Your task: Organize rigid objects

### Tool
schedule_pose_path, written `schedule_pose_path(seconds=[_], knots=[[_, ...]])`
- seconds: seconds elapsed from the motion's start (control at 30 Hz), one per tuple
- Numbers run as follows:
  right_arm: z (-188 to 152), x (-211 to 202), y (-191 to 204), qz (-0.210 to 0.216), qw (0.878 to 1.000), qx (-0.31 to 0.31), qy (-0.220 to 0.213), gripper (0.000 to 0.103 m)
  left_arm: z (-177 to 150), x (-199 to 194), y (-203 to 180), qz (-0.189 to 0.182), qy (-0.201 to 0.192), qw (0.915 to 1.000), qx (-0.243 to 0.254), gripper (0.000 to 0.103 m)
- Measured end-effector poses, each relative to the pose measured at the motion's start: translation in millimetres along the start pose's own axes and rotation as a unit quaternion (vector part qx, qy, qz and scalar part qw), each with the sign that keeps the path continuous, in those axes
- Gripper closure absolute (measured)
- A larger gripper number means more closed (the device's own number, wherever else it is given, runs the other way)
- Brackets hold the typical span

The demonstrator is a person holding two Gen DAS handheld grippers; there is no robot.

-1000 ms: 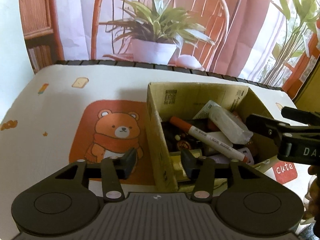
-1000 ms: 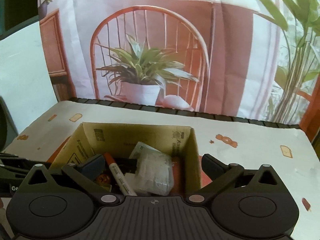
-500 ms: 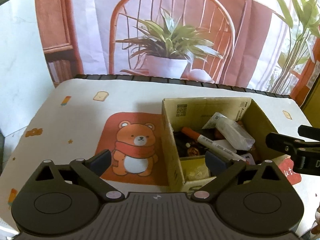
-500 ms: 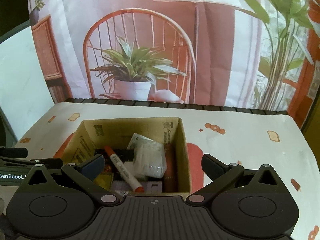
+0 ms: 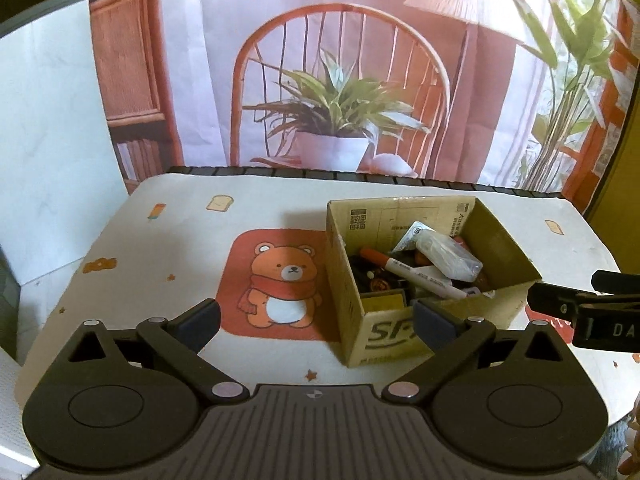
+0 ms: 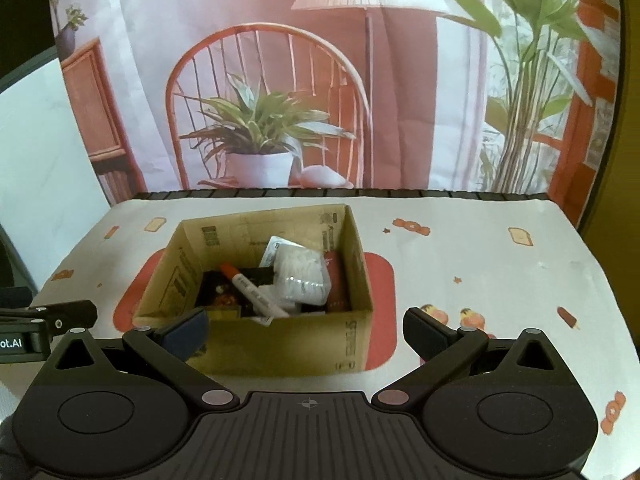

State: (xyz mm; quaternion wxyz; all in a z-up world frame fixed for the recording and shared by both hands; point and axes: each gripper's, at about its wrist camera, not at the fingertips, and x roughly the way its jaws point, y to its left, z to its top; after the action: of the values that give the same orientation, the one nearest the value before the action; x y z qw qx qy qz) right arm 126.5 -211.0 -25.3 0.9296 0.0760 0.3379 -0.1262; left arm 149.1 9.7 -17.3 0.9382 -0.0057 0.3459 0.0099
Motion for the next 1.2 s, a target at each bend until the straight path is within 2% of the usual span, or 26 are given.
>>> schedule_pose_path(seconds=[0.4, 0.63, 1.2], knots=[[-22.9, -52.0, 10.1, 0.010, 0.999, -0.019, -0.030, 0.000, -20.4, -45.8, -4.7, 0.013, -0.023, 0.9995, 0.017, 0.000], [-33.5, -73.5, 12.5, 0.011, 0.999, -0.023, -0.041, 0.000, -28.9, -59.7, -4.3, 0.013, -0.029, 0.9994, 0.012, 0.000], [-53.2, -86.7, 13.8, 0.006, 0.999, -0.019, -0.040, 0.000, -47.2, -72.0, 1.5, 0.012, -0.036, 0.9993, -0.003, 0.000]])
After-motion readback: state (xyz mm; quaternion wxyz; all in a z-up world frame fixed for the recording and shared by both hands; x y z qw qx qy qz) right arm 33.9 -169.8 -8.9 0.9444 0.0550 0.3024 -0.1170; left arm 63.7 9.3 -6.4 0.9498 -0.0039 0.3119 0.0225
